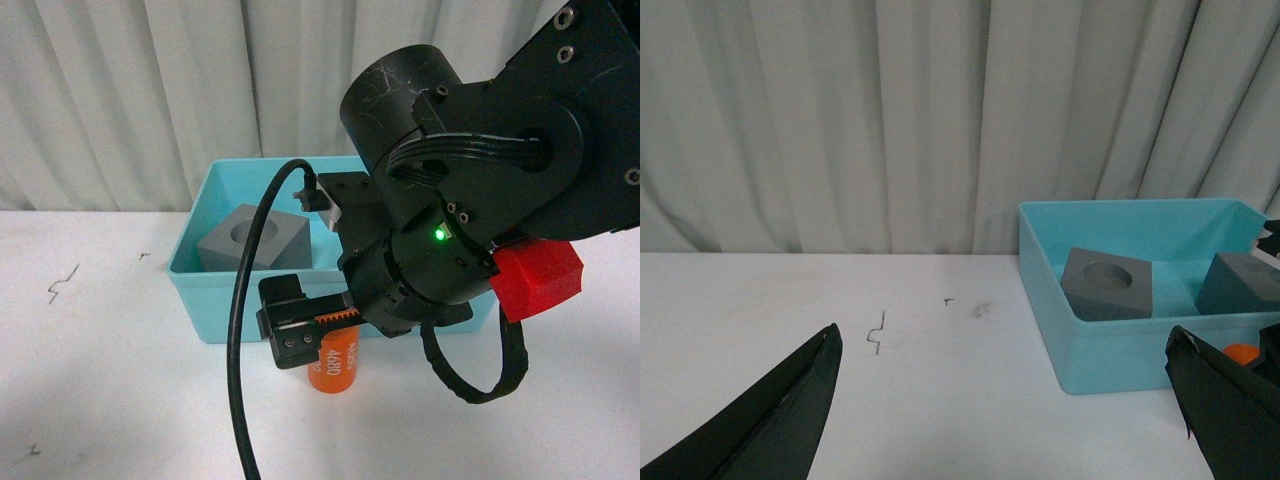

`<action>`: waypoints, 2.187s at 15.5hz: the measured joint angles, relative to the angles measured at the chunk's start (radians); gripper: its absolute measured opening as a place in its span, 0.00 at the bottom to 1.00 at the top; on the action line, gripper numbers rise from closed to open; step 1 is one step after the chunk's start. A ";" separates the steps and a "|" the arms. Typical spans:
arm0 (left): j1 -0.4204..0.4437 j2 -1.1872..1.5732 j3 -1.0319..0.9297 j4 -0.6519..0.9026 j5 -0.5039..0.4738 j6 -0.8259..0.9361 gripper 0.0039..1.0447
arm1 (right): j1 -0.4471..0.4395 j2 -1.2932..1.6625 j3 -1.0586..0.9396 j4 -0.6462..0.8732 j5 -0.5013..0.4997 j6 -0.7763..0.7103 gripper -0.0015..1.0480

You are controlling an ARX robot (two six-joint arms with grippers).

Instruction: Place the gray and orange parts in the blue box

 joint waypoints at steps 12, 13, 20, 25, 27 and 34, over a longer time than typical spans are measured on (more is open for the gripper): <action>0.000 0.000 0.000 0.000 0.000 0.000 0.94 | 0.014 0.002 0.002 0.010 0.004 -0.011 0.45; 0.000 0.000 0.000 0.000 0.000 0.000 0.94 | 0.019 -0.016 -0.006 0.002 0.003 -0.012 0.45; 0.000 0.000 0.000 0.000 0.000 0.000 0.94 | 0.016 -0.238 0.003 -0.047 -0.076 -0.066 0.45; 0.000 0.000 0.000 0.000 0.000 0.000 0.94 | -0.107 -0.226 0.130 -0.072 -0.076 -0.103 0.45; 0.000 0.000 0.000 0.000 0.000 0.000 0.94 | -0.145 -0.181 0.178 -0.082 -0.083 -0.105 0.44; 0.000 0.000 0.000 0.000 0.000 0.000 0.94 | -0.177 -0.039 0.272 -0.073 -0.098 -0.105 0.44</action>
